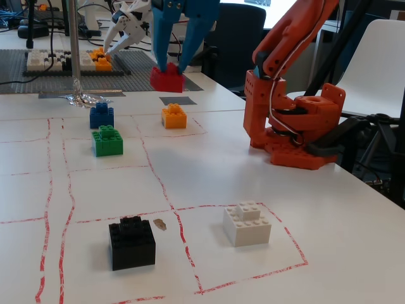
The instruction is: Grab the block and put it in the grey marker
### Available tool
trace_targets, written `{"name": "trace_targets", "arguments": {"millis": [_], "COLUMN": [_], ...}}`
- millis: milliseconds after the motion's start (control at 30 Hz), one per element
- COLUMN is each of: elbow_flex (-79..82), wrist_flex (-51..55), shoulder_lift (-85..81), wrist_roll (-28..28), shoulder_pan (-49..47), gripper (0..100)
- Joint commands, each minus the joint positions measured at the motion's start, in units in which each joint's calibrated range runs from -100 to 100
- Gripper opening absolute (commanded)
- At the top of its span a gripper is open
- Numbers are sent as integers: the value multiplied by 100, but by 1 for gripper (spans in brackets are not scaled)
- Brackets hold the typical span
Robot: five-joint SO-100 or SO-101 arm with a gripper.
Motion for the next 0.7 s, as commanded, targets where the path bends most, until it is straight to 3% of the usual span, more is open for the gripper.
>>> {"name": "trace_targets", "arguments": {"millis": [0,367,667], "elbow_flex": [-122,-720,-2225], "wrist_flex": [77,-649,-1449], "shoulder_lift": [-612,766,2722], "wrist_roll": [674,2027,2696], "shoulder_pan": [1225,4542,6174], "gripper": [0,0,0]}}
